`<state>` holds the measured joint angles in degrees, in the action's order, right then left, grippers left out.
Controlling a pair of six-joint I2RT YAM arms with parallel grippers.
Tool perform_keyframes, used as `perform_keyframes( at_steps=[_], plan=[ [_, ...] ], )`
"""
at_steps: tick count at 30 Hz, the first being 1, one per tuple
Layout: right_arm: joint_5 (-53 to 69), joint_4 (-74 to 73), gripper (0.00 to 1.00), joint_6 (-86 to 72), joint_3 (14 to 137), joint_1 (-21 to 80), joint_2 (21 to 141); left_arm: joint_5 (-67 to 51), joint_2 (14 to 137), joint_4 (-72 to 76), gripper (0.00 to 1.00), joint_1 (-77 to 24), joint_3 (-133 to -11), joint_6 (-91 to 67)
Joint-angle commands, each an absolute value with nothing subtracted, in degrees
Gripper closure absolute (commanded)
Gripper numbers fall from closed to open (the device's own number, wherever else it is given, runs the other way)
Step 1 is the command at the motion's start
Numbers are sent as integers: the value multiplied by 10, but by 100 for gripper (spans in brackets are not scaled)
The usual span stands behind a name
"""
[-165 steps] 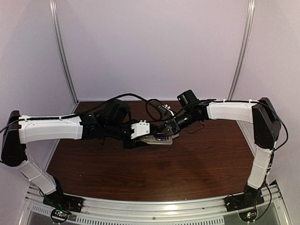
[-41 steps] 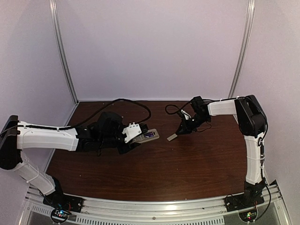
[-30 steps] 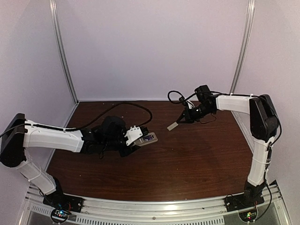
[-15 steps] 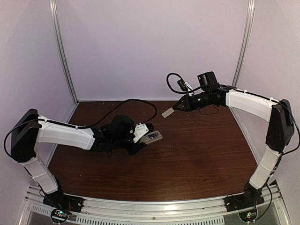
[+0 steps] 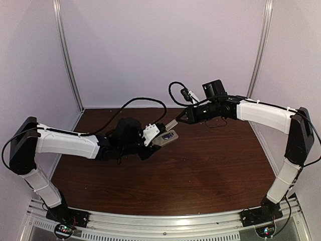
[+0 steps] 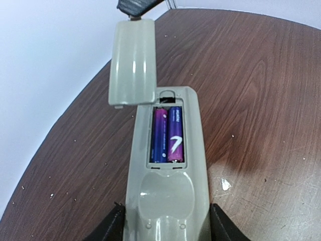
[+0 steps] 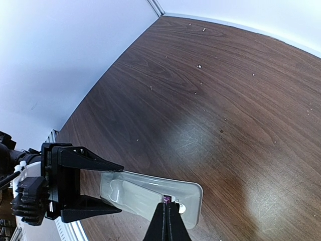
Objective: Load the batteries into the remote control
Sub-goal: Load the battery cover onto the remote control without the battery cover.
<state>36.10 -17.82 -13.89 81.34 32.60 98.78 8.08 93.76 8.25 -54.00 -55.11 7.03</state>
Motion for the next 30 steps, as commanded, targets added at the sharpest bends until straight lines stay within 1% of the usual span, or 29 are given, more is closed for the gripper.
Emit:
perform_keyframes(
  at_steps=[1, 30],
  plan=[
    [333, -163, 100, -144, 807, 337, 989, 77, 914, 132, 100, -537, -564, 64],
    [324, -169, 100, -130, 799, 360, 995, 87, 900, 142, 100, -537, -558, 63]
  ],
)
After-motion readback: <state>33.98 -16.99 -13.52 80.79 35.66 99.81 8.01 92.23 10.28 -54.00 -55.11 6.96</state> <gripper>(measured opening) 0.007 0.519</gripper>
